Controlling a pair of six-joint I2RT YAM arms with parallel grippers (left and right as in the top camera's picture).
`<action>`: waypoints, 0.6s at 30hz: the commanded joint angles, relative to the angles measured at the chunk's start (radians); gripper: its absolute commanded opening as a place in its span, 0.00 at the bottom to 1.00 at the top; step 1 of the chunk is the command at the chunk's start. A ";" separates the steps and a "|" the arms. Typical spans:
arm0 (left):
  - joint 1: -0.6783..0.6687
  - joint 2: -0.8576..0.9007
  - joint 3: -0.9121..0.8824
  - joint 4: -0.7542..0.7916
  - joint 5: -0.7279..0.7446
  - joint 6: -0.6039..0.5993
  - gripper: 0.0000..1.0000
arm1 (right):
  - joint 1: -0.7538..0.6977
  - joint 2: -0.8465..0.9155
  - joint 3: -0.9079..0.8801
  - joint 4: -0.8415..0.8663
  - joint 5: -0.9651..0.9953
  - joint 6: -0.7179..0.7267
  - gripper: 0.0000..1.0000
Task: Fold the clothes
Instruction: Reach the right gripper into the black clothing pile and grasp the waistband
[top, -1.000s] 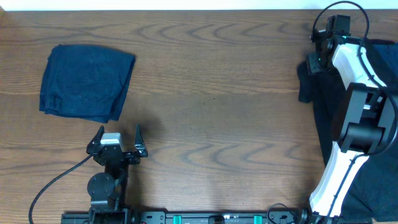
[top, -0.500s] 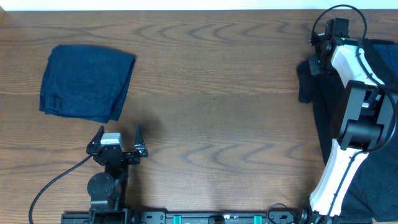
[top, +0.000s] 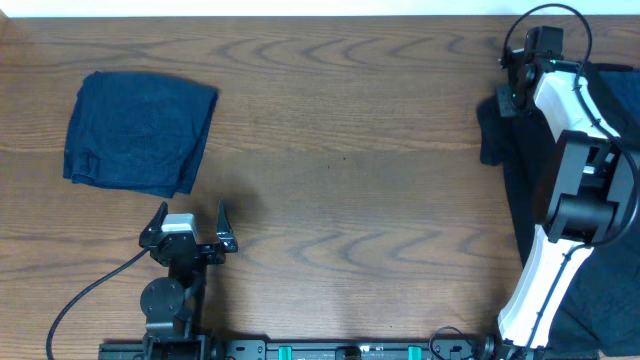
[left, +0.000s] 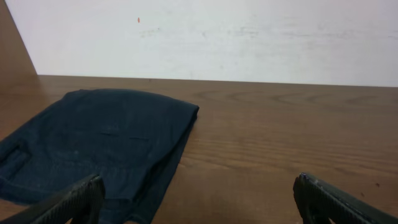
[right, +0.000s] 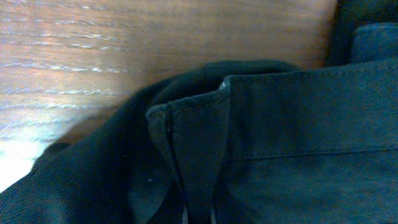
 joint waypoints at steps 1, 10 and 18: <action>-0.004 -0.007 -0.015 -0.038 -0.011 0.006 0.98 | 0.003 -0.066 0.023 -0.002 -0.051 0.006 0.01; -0.004 -0.007 -0.015 -0.038 -0.012 0.006 0.98 | 0.006 -0.179 0.023 -0.041 -0.051 0.013 0.01; -0.004 -0.007 -0.015 -0.038 -0.011 0.006 0.98 | 0.057 -0.328 0.023 -0.092 -0.182 0.026 0.01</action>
